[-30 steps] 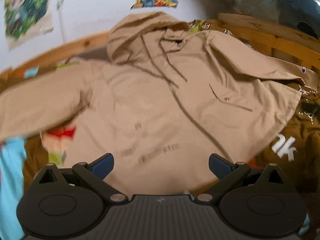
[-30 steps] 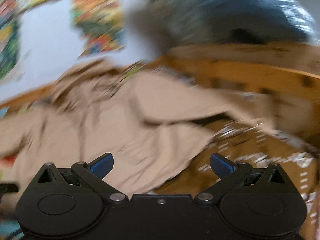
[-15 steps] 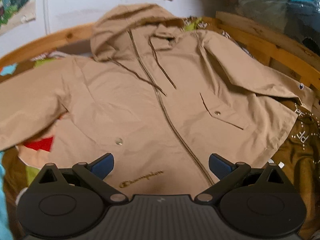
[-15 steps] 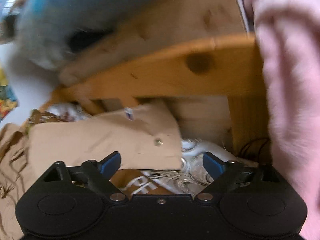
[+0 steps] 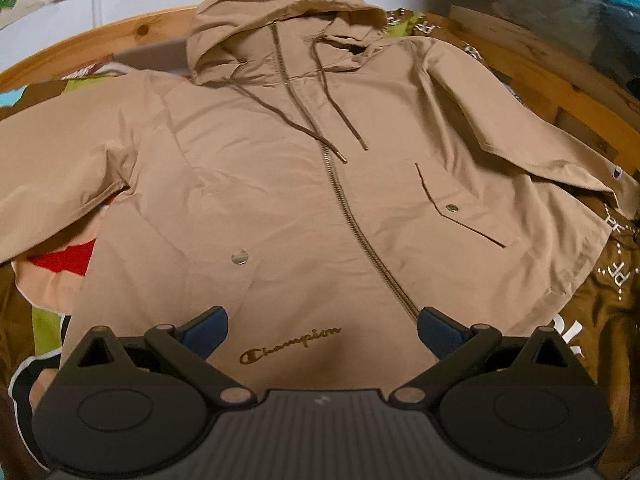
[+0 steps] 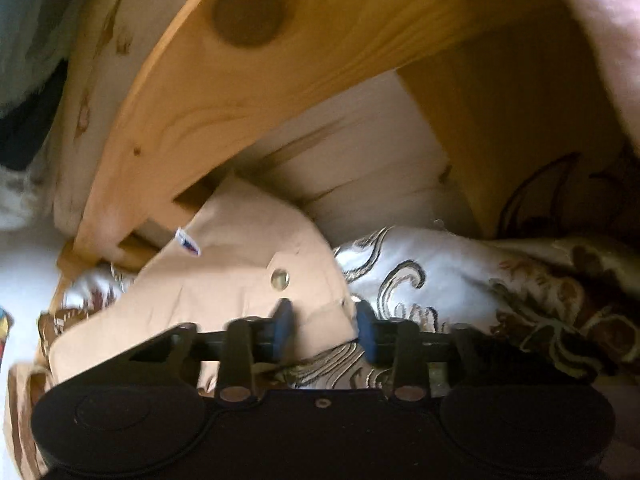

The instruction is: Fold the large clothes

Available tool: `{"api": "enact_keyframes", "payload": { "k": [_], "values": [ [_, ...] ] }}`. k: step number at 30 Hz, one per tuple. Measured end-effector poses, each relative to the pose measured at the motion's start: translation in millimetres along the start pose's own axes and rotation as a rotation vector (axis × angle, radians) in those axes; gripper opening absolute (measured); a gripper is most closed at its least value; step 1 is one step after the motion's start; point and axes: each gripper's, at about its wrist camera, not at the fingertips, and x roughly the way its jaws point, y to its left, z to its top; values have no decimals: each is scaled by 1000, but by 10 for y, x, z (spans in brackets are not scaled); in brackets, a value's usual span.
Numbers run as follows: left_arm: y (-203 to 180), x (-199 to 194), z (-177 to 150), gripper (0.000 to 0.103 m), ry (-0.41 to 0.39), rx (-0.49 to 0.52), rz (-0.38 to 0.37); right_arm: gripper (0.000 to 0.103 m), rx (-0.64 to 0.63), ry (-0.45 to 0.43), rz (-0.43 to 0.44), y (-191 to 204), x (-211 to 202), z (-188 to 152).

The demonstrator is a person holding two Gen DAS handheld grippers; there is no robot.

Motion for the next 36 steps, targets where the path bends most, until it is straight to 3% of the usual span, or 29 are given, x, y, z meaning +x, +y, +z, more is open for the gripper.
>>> {"api": "enact_keyframes", "payload": {
  "k": [3,7,14,19,23,25,29,31,32,34,36],
  "values": [
    [29,-27,23,102,-10,-15,-1,18,10,-54,33,-24,-163,-30],
    [30,-96,118,102,-35,-5,-23,6,-98,-145,101,129,-489,-61],
    [170,-303,456,102,-104,-50,-180,3,-378,-256,368,832,-1062,-250],
    [313,-438,582,102,-191,-63,-249,3,-519,-238,625,1538,-1280,-419],
    [399,-444,523,102,-212,-30,-263,3,-651,-127,873,2280,-1382,-797],
    [450,-416,468,102,-201,-12,-257,3,-709,-19,1003,2614,-1401,-1102],
    [647,-362,333,102,-175,-54,-253,3,-824,266,1230,3098,-1422,-1904],
    [780,-313,279,102,-146,-96,-243,3,-932,421,1297,3234,-1404,-2309],
    [840,-290,256,102,-136,-113,-233,9,-976,448,1308,3210,-1421,-2464],
    [953,-237,224,102,-123,-145,-214,32,-1025,496,1314,3127,-1376,-2649],
    [1065,-179,213,102,-119,-174,-195,43,-1014,527,1295,2954,-1281,-2672]
  ]
}}
